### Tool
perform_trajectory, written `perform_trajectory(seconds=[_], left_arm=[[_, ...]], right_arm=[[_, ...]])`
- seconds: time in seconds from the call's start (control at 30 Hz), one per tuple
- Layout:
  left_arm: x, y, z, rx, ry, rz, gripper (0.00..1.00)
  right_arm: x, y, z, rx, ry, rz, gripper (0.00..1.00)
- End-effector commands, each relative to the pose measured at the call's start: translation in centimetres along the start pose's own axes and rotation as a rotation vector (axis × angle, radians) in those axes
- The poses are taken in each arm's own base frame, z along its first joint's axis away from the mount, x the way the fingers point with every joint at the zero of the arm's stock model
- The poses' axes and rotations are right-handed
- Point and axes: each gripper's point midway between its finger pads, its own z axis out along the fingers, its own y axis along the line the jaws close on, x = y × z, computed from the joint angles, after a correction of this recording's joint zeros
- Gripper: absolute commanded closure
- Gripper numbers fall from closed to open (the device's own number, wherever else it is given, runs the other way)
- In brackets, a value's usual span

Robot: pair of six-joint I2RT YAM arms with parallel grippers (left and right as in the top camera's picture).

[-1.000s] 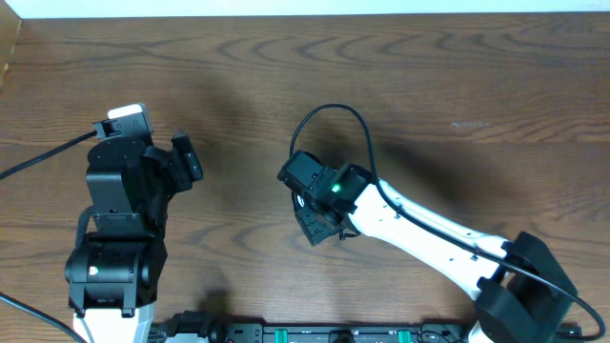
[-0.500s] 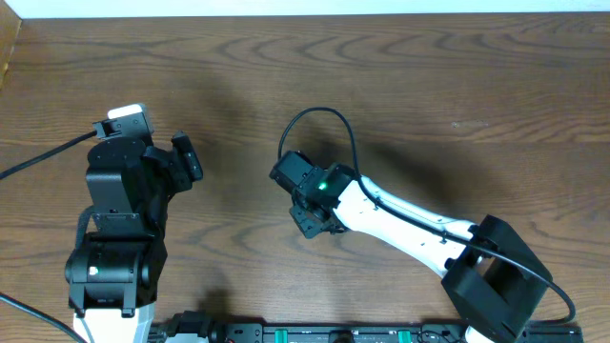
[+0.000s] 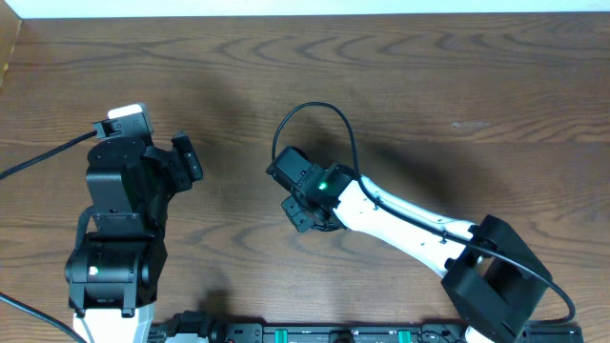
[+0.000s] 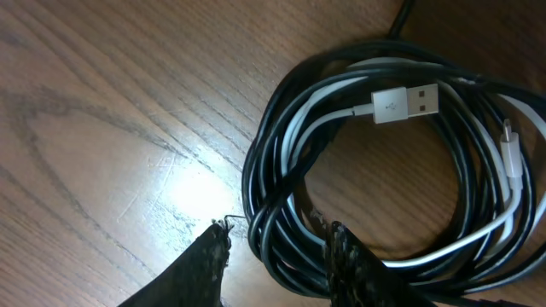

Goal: Untangle cables

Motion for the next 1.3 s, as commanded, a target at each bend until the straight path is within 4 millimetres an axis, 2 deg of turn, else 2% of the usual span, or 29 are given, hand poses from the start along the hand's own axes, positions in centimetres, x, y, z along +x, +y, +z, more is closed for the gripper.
perform_trajectory(seconds=[0.0,0.13,0.4,0.77,1.07,1.27], left_arm=[[-0.6,0.0,-0.3,0.002,-0.014,0.011,0.11],[-0.6,-0.1,-0.3,0.002,-0.014,0.011,0.11],[-0.6,-0.1,-0.3,0.002,-0.014,0.011,0.11],[-0.6,0.0,-0.3,0.002,-0.014,0.011,0.11],[-0.6,0.0,-0.3,0.002,-0.014,0.011,0.11],[-0.6,0.0,-0.3,0.002,-0.014,0.011,0.11]], right_arm=[[0.6,0.0,1.3,0.014,0.032,-0.013,0.65],[1.0,-0.1,2.1,0.021,0.053,-0.007,0.65],[1.0,-0.1,2.2,0.022,0.052,-0.007,0.63],[1.6,-0.3,3.5,0.031,0.082,0.006,0.64],[1.5,-0.3,3.5,0.030,0.077,0.011,0.77],[1.4,-0.2,3.5,0.029,0.073,0.012,0.77]])
